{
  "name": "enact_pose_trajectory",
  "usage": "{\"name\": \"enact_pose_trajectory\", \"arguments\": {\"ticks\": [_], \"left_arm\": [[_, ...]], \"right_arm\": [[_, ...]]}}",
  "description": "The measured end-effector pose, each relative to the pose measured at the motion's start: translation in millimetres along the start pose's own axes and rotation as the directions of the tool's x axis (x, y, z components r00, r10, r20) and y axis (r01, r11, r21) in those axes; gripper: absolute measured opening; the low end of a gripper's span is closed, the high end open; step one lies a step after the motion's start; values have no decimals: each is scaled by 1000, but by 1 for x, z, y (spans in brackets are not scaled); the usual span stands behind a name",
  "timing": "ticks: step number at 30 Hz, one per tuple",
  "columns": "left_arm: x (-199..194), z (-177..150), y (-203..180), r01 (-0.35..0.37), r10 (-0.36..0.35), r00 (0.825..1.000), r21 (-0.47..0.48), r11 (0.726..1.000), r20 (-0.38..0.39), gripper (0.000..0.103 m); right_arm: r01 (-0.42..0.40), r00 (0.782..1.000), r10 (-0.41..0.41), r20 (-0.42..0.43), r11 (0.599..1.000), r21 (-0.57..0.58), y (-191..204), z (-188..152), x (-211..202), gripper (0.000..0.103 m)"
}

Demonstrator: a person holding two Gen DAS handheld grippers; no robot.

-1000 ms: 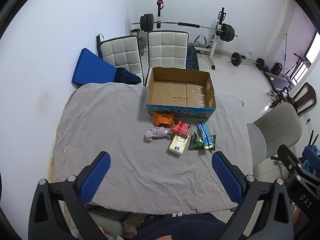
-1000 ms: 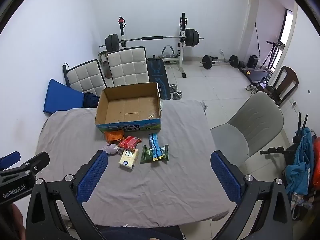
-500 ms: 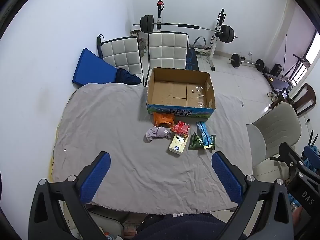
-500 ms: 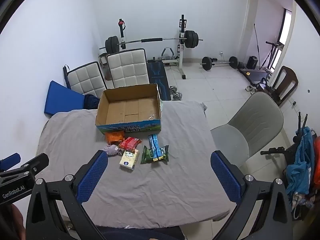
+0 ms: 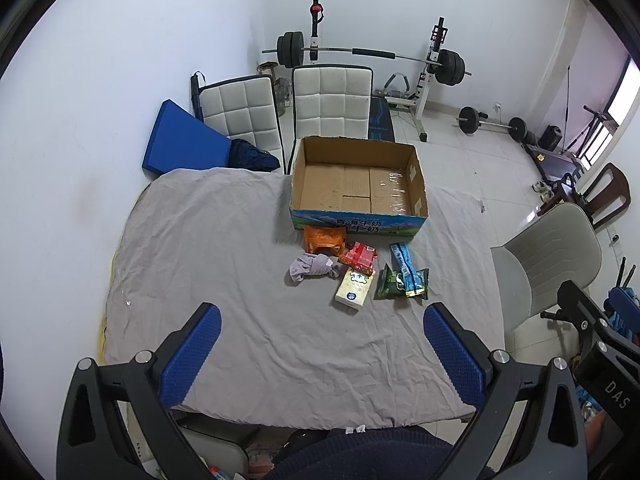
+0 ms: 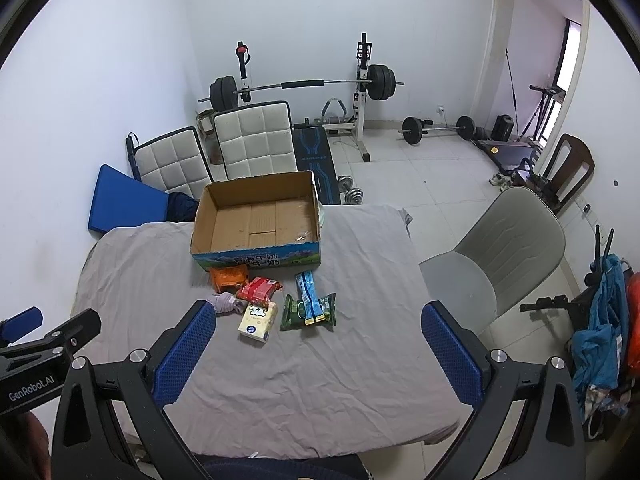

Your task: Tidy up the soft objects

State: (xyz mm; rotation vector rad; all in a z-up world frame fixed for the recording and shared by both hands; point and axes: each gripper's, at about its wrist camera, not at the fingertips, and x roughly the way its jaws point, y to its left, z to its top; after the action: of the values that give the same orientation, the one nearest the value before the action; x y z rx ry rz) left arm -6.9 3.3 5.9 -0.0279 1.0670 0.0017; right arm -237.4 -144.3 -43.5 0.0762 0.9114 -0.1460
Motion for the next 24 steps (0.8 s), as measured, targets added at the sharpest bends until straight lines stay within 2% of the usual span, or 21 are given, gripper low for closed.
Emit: {"name": "enact_pose_trajectory", "arguments": {"ticks": [24], "left_arm": [[-4,-1,-6,3,-3,1000,1,1000,30,103]], "right_arm": [[19,1000,-19,16,1000,4,-6,-1,-8,103]]}}
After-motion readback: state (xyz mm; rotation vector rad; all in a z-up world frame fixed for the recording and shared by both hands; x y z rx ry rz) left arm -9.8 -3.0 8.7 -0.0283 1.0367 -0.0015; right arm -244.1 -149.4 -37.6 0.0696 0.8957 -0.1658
